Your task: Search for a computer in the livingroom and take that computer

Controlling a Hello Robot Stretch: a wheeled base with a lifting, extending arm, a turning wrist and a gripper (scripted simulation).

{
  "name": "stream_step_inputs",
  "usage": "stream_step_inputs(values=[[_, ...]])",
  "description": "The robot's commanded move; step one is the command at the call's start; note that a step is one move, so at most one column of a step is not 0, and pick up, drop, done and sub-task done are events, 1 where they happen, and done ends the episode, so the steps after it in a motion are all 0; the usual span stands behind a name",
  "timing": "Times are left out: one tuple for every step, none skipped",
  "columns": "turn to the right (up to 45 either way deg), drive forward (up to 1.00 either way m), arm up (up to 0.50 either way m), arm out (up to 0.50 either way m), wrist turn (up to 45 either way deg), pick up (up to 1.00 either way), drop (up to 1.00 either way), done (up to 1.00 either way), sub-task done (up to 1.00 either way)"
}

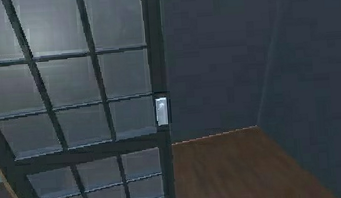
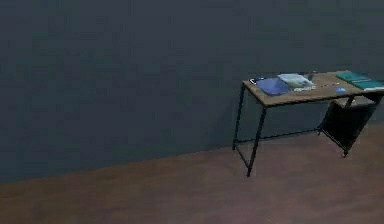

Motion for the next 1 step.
stream_step_inputs(values=[[0.0,0.35,0.0,0.0,0.0,0.0,0.0,0.0,0.0]])
